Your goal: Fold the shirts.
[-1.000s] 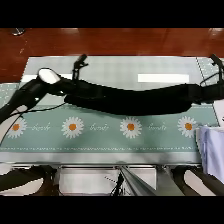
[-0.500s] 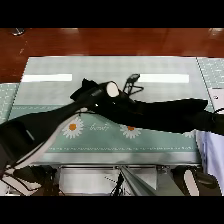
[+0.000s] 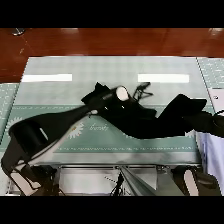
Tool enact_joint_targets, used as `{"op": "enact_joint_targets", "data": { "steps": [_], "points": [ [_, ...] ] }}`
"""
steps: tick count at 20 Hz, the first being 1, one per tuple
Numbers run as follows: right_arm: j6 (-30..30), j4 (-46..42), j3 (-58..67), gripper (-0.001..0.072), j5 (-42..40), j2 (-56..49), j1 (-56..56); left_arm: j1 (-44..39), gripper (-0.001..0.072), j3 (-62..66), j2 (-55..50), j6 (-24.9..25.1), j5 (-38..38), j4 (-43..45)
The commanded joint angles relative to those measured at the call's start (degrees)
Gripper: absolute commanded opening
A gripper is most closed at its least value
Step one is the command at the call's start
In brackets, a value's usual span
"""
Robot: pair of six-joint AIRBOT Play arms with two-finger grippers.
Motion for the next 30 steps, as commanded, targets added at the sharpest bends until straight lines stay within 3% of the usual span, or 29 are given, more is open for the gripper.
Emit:
{"op": "enact_joint_targets", "data": {
  "steps": [1, 5, 8, 10, 14, 19, 25, 26, 27, 30],
  "points": [
    [-0.81, 5.03, 0.00, 0.0021, -0.44, -1.75, 0.00, 14.19, 0.0032, 0.63, 2.84, 1.11, -8.09, -0.57],
    [-4.24, 11.69, 0.13, 0.0021, -10.03, -10.54, 8.39, 34.01, 0.0031, -0.46, 12.48, 1.16, -22.10, 6.86],
    [-4.46, 11.76, 3.34, 0.0020, -20.57, -22.60, 23.65, 42.82, 0.0032, -8.22, 26.80, 3.67, -22.05, 12.13],
    [-5.42, 11.61, 9.35, 0.0021, -25.92, -33.42, 32.68, 46.21, 0.0032, -18.32, 39.50, 5.18, -17.16, 12.17],
    [-5.64, 11.65, 26.93, 0.0021, -27.56, -56.39, 41.51, 46.86, 0.0032, -40.81, 64.32, 3.67, -9.62, 11.76],
    [-5.55, 15.37, 42.62, 0.0021, -26.97, -74.73, 44.04, 46.56, 0.0033, -59.19, 85.31, 2.45, -10.51, 12.81],
    [-3.69, 17.70, 46.84, 0.0026, -28.15, -79.17, 45.33, 46.56, 0.0033, -61.44, 87.93, 2.40, -8.63, 13.60],
    [-3.74, 17.68, 46.84, 0.0258, -28.02, -79.17, 45.68, 46.56, 0.0032, -61.44, 87.43, 2.40, -7.85, 13.60],
    [-4.24, 17.77, 46.84, 0.0649, -27.74, -79.14, 45.99, 46.56, 0.0033, -61.44, 86.82, 2.38, -7.15, 13.42],
    [-8.87, 22.01, 46.84, 0.0619, -19.63, -75.91, 44.76, 46.56, 0.0032, -61.44, 85.13, 2.38, -6.29, 13.38]
  ]
}}
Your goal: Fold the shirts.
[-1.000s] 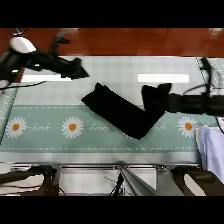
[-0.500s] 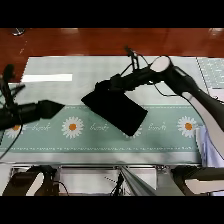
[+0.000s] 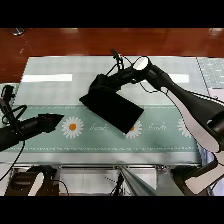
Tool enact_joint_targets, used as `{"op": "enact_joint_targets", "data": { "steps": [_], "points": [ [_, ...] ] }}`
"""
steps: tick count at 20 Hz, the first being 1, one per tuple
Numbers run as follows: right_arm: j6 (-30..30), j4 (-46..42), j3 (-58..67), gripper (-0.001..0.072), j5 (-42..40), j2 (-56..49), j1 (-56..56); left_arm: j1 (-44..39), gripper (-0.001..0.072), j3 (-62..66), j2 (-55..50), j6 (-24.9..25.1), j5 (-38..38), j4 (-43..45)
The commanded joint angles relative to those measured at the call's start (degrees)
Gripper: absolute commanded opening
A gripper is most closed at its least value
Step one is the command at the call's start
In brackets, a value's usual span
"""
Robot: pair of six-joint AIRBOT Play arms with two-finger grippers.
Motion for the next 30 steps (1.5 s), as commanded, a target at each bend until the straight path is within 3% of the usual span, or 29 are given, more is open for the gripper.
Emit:
{"op": "enact_joint_targets", "data": {
  "steps": [1, 5, 7, 9, 11, 13, 14, 16, 18, 25, 28, 29, 30],
  "points": [
    [-1.95, -0.85, 0.42, 0.0619, 7.87, 4.17, -1.51, 0.04, 0.0032, -0.35, -1.31, -0.04, 1.11, 0.00],
    [6.08, -26.88, -0.17, 0.0620, 19.87, 19.85, -10.40, 0.04, 0.0032, -0.35, -2.51, -0.02, 1.57, 0.04],
    [9.40, -42.07, -6.69, 0.0620, 21.16, 31.74, -13.70, 0.04, 0.0032, -0.35, -3.13, 0.00, 1.64, 0.04],
    [16.79, -49.40, -20.79, 0.0620, 14.53, 44.74, -16.20, 0.04, 0.0032, -0.35, -3.85, 0.00, 2.19, 0.04],
    [30.56, -50.45, -40.79, 0.0619, 3.56, 57.90, -17.09, 0.04, 0.0032, -0.37, -4.57, 0.00, 2.60, 0.04],
    [42.21, -41.22, -57.72, 0.0619, -9.11, 65.22, -16.98, 0.00, 0.0033, -0.39, -5.64, 0.00, 2.60, -0.24],
    [42.01, -31.54, -64.81, 0.0619, -15.85, 66.34, -16.96, -0.02, 0.0032, -0.39, -6.27, 0.02, 2.62, -0.61],
    [31.10, -15.87, -72.50, 0.0619, -24.41, 64.22, -15.61, -0.02, 0.0033, -0.39, -7.80, 0.02, 2.67, -1.40],
    [20.20, -9.20, -72.22, 0.0619, -23.02, 57.99, -15.19, -0.02, 0.0032, -0.42, -9.25, 0.55, 2.84, -1.70],
    [0.20, 5.86, -60.02, 0.0619, -11.63, 30.05, -15.19, -0.13, 0.0033, -0.46, -10.78, 0.90, 3.04, -1.90],
    [-2.97, 10.78, -54.95, 0.0617, -10.43, 23.06, -15.17, -0.15, 0.0033, -0.46, -10.78, 0.87, 3.04, -1.90],
    [-3.28, 10.75, -53.27, 0.0604, -9.60, 21.62, -15.10, -0.15, 0.0033, -0.46, -10.78, 0.90, 3.04, -1.90],
    [-4.00, 10.75, -51.45, 0.0503, -8.68, 20.44, -14.78, -0.15, 0.0033, -0.46, -10.78, 0.90, 3.06, -1.90]
  ]
}}
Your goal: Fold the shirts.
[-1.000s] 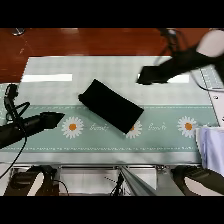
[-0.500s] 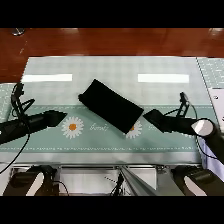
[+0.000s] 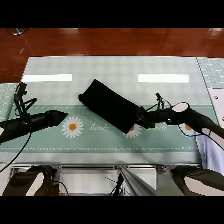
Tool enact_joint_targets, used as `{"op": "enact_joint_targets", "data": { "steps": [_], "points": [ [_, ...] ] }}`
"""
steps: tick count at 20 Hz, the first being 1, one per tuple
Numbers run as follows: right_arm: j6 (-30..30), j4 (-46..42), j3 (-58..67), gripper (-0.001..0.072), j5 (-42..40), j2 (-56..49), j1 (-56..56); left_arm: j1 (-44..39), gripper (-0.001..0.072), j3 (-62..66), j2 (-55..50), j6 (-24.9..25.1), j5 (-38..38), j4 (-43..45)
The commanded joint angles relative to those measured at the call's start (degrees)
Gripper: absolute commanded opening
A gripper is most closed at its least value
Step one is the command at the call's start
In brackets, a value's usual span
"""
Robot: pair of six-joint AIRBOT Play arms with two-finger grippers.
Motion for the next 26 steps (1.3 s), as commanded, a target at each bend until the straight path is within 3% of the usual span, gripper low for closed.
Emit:
{"op": "enact_joint_targets", "data": {
  "steps": [1, 2, 3, 5, 8, 11, 17, 23, 26],
  "points": [
    [-5.38, 3.80, 6.36, 0.0330, 3.15, -6.36, 1.05, -0.04, 0.0033, -0.02, -0.09, 0.02, 0.00, 0.02],
    [-7.76, 3.69, 8.13, 0.0112, 3.39, -6.93, 1.86, -0.04, 0.0033, -0.02, -0.09, 0.02, 0.02, 0.02],
    [-10.14, 3.56, 10.38, 0.0020, 4.02, -7.34, 2.47, -0.04, 0.0033, -0.02, -0.09, 0.02, 0.02, 0.02],
    [-8.96, -1.99, 17.33, 0.0019, 6.95, -7.43, 2.23, -0.09, 0.0033, -0.02, -0.09, 0.02, 0.02, 0.02],
    [2.29, -20.09, 35.01, 0.0019, 15.78, -7.43, 1.86, -0.09, 0.0033, -0.02, -0.09, 0.02, 0.02, 0.04],
    [9.33, -32.50, 54.18, 0.0019, 24.90, -7.43, 1.27, -0.09, 0.0033, -0.02, -0.09, 0.02, 0.00, 0.02],
    [16.44, -37.64, 79.87, 0.0019, 42.64, -6.75, -10.78, -0.09, 0.0033, -0.02, -0.09, 0.00, -0.35, 0.02],
    [22.47, -39.45, 81.88, 0.0019, 50.23, 1.68, -31.12, -0.09, 0.0033, -0.70, -0.09, 0.44, -0.55, 0.04],
    [22.93, -42.66, 81.85, 0.0019, 59.65, 3.96, -41.99, -0.09, 0.0033, -1.95, -0.09, 0.44, -0.50, 0.04]
  ]
}}
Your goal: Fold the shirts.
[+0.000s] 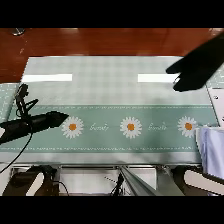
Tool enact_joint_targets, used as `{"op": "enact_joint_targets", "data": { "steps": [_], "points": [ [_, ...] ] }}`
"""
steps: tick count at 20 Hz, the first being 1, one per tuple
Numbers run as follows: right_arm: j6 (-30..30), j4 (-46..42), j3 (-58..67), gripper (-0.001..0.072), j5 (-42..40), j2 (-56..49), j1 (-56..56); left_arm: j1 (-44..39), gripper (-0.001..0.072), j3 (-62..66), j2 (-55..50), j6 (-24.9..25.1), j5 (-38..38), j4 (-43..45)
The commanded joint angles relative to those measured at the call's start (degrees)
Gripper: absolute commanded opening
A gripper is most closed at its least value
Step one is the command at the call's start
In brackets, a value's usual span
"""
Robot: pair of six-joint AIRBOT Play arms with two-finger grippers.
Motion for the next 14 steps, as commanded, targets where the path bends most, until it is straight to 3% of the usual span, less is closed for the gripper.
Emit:
{"op": "enact_joint_targets", "data": {
  "steps": [1, 5, 8, 12, 14],
  "points": [
    [1.66, -2.95, -0.46, 0.0019, 8.74, 4.09, -12.83, -0.04, 0.0033, -1.42, -0.02, 0.17, 0.02, 0.02],
    [1.64, -5.05, -12.72, 0.0019, 8.79, 13.77, -22.10, -0.04, 0.0033, -2.75, -0.02, 0.15, 0.02, 0.00],
    [1.60, -13.40, -25.77, 0.0020, 8.81, 23.37, -26.95, -0.04, 0.0033, -2.73, -0.02, 0.17, 0.02, -0.02],
    [1.51, -34.99, -35.71, 0.0021, 8.74, 34.69, -32.06, -0.04, 0.0033, -2.71, -0.02, 0.17, 1.01, -2.25],
    [-1.79, -44.30, -36.13, 0.0021, 8.72, 36.68, -33.99, -0.04, 0.0034, -2.71, -0.02, 0.22, 2.73, -4.44]
  ]
}}
